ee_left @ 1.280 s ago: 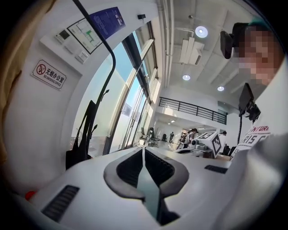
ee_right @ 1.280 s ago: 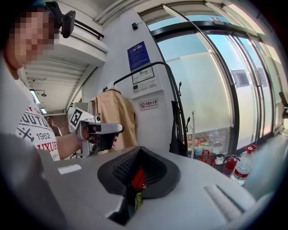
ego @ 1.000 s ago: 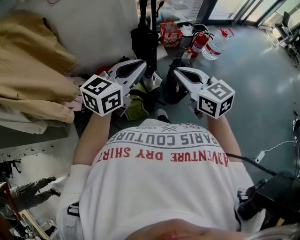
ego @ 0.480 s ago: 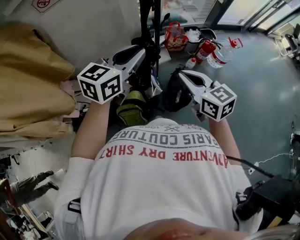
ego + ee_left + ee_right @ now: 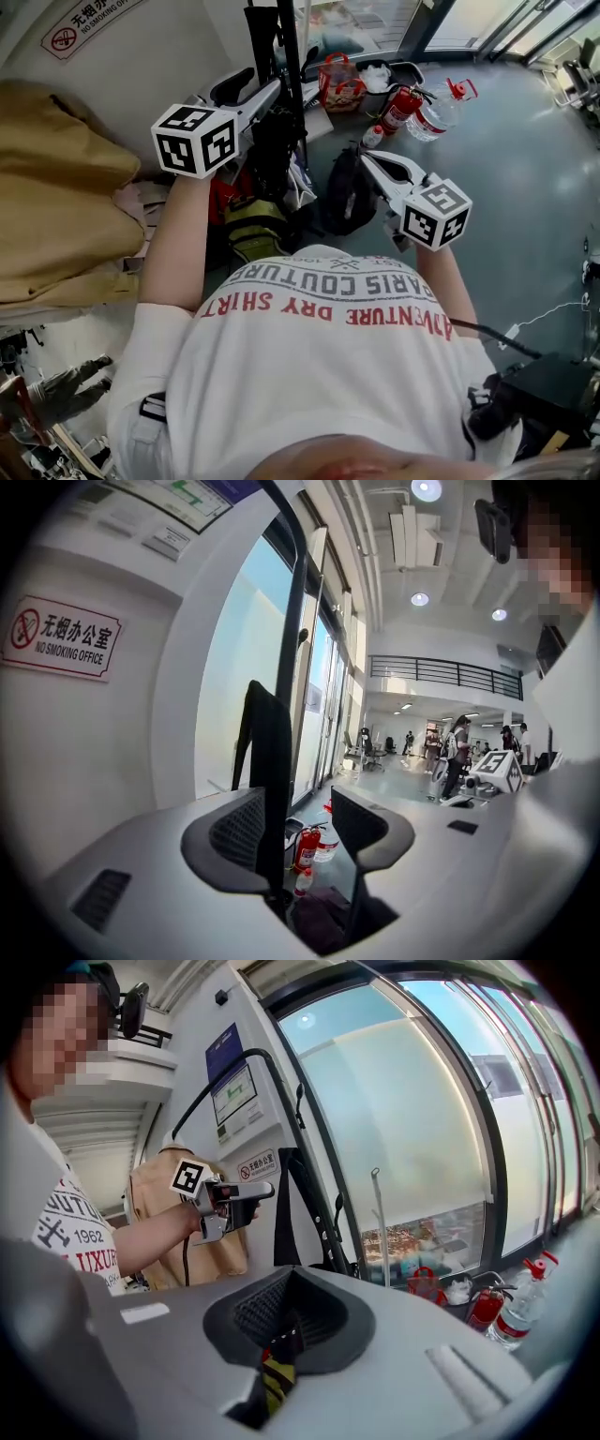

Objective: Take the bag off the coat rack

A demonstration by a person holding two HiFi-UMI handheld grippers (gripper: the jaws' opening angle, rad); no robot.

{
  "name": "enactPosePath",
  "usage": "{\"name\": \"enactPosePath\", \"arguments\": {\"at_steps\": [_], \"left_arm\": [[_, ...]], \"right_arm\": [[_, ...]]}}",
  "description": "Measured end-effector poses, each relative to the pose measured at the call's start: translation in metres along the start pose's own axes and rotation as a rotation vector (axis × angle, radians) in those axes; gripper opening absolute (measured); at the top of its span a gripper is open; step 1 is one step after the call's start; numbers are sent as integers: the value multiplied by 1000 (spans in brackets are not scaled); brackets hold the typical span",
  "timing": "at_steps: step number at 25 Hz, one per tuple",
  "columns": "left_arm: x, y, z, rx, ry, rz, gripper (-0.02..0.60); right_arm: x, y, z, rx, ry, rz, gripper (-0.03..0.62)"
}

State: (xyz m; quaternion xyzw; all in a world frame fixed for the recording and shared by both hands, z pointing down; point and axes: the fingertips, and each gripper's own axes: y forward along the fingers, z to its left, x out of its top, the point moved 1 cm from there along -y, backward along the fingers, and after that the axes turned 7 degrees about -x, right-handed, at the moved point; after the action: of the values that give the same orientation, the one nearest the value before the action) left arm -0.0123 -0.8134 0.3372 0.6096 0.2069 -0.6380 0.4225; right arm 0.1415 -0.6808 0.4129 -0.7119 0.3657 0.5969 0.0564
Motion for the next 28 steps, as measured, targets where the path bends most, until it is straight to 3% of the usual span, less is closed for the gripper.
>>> {"name": "enactPosePath", "arguments": {"at_steps": [4, 10, 11, 13, 15, 19, 28], "left_arm": [[-1, 17, 25, 45, -16, 5, 229], [-11, 39, 32, 39, -21, 44, 227], [-11, 40, 34, 48, -29, 42, 220], [-13, 38, 40, 78, -44, 34, 92], [-12, 35, 44, 97, -46, 32, 41], [-10, 33, 44, 109, -44, 26, 21], [15, 19, 34, 117, -101, -74, 17]], "right_arm": [[1, 5, -9, 3, 3, 12, 0], [-2, 11, -17, 10, 19, 28, 0], [-4, 12, -19, 10, 22, 32, 0], [-6, 13, -21, 11, 27, 37, 0], [-8, 13, -23, 11, 31, 39, 0], [-8, 14, -25, 15, 38, 45, 0], [-12, 14, -24, 23, 40, 54, 0]]}}
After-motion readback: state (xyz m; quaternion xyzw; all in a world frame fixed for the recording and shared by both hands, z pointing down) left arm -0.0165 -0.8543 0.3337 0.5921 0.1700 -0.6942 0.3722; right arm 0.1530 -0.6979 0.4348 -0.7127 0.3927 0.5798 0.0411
